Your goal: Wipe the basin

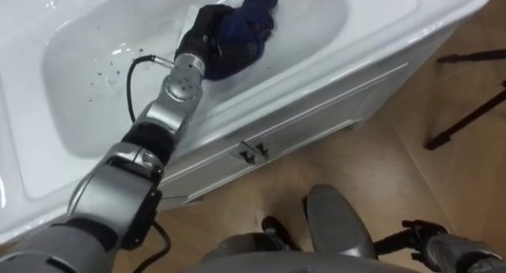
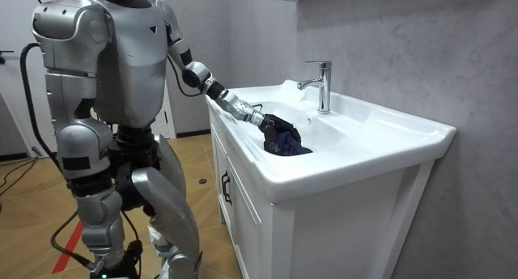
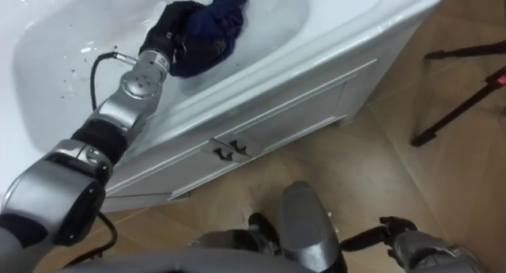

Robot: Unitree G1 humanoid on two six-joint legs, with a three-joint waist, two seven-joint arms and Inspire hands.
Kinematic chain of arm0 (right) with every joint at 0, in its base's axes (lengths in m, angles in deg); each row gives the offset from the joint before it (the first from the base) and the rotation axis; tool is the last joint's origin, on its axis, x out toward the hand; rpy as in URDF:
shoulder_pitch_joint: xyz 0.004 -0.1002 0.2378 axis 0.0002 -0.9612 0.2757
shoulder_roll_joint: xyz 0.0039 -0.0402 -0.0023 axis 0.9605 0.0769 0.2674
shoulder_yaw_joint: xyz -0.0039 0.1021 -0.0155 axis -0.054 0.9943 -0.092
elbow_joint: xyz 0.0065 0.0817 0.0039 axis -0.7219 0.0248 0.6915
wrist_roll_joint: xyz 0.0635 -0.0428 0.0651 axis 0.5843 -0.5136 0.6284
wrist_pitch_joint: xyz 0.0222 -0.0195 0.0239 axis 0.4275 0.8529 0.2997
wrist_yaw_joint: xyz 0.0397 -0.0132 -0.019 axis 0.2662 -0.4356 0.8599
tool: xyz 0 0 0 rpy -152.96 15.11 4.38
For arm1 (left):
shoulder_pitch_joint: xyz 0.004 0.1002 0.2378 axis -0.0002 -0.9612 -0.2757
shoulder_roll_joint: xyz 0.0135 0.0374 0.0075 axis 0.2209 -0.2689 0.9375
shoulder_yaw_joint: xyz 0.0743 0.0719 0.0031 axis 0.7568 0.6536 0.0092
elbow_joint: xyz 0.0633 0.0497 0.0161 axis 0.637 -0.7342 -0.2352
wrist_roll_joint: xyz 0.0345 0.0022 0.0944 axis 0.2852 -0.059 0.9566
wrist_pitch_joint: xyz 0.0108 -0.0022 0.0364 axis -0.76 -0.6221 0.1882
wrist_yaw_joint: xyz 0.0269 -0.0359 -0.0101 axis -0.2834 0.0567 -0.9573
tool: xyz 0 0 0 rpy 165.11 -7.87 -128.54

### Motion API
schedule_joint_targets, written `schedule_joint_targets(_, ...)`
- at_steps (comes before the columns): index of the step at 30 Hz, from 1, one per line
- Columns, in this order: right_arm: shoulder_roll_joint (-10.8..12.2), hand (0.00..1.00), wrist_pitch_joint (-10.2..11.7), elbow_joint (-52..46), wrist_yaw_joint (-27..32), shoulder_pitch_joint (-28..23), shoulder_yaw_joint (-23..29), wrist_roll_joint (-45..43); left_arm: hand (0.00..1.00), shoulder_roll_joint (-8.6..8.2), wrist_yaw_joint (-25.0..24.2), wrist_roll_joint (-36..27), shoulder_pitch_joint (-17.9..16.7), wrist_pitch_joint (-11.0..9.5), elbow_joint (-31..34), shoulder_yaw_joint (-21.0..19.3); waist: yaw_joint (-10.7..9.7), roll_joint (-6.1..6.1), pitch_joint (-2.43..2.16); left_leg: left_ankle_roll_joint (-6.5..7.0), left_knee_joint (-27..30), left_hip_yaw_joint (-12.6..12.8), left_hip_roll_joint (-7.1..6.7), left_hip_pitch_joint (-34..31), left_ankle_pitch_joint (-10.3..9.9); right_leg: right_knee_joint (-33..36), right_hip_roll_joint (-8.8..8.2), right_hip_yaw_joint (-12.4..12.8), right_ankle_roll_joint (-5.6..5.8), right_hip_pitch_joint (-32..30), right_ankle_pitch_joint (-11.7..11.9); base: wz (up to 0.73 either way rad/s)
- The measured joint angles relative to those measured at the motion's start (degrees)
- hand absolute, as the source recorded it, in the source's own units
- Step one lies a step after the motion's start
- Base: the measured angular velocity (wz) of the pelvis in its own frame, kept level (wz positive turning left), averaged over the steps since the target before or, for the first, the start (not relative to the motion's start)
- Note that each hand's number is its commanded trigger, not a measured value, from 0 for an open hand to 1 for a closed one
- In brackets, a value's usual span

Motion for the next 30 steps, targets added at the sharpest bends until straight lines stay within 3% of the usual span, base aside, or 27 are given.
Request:
schedule_joint_targets(1, 0.0, 0.0, 0.0, 0.0, 0.1, 0.3, 0.0, -0.7, 1.0, 0.51, 0.9, 1.6, 0.2, -0.1, 0.0, 0.1, 0.0, -0.32, 0.22, 0.04, 0.3, 0.2, 0.12, -0.1, -0.1, 0.2, 0.13, 0.3, 0.03, -0.2, 0.0, -0.04)
schedule_joint_targets(3, -0.1, 0.0, 0.0, -0.3, 0.5, 0.4, 0.1, -1.5, 1.0, 1.21, 1.9, 4.5, 0.5, -0.2, 0.1, 0.3, -0.1, -0.76, 0.21, 0.1, 0.7, 0.5, 0.37, -0.7, -0.3, 0.4, 0.3, 0.5, 0.0, -0.8, 0.1, -0.11)
schedule_joint_targets(7, 0.2, 0.0, -0.1, -2.0, 1.8, 0.2, 0.0, -3.9, 1.0, 4.59, 4.2, 12.0, 2.9, -0.2, -1.0, 1.2, 0.0, -2.42, 0.86, 0.09, 1.7, 2.1, 1.19, -2.0, -0.4, 0.6, 0.85, 1.3, -0.49, -2.0, 1.0, -0.21)
schedule_joint_targets(10, 0.2, 0.0, -0.1, -2.0, 3.0, 0.2, -0.3, -4.4, 1.0, 6.11, 6.5, 15.2, 4.3, -0.2, -3.1, 2.3, 0.0, -2.49, 0.9, -0.21, 4.9, 2.2, 2.96, -3.8, -1.8, 0.6, 2.15, 1.3, -0.82, -2.8, 1.5, -0.16)
schedule_joint_targets(17, 0.3, 0.0, 0.0, -4.3, 5.0, -1.4, -0.3, -4.5, 1.0, 10.48, 9.9, 26.7, 7.4, 0.0, -7.8, 3.4, 1.0, -2.34, 0.81, -0.81, 8.7, 2.3, 5.59, -6.9, -2.7, 0.5, 4.1, 1.3, -1.72, -4.5, 2.8, -0.1)
schedule_joint_targets(24, 0.1, 0.0, -0.1, -4.3, 5.5, -1.6, -0.4, -4.6, 1.0, 14.04, 10.1, 31.3, 8.1, 2.9, -11.8, 4.7, 1.4, -2.51, 0.83, -1.72, 10.0, 2.4, 6.57, -6.8, -2.9, 1.8, 4.57, 1.4, -2.88, -4.6, 2.6, -0.03)
schedule_joint_targets(27, 0.3, 0.0, -0.1, -4.2, 5.6, -1.8, -0.3, -4.8, 1.0, 15.38, 10.0, 33.9, 7.4, 5.3, -13.4, 4.9, 1.3, -3.23, 0.76, -2.18, 10.8, 2.3, 6.79, -6.9, -3.1, 3.1, 4.59, 1.3, -3.42, -4.8, 2.0, 0.02)
schedule_joint_targets(30, 0.4, 0.0, -0.1, -4.1, 6.8, -1.5, -0.3, -4.7, 1.0, 16.38, 9.9, 36.6, 6.8, 6.2, -13.4, 4.9, 1.5, -3.52, 0.72, -2.73, 11.4, 1.9, 6.94, -7.3, -3.0, 3.4, 4.86, 1.2, -3.63, -4.9, 1.9, 0.03)
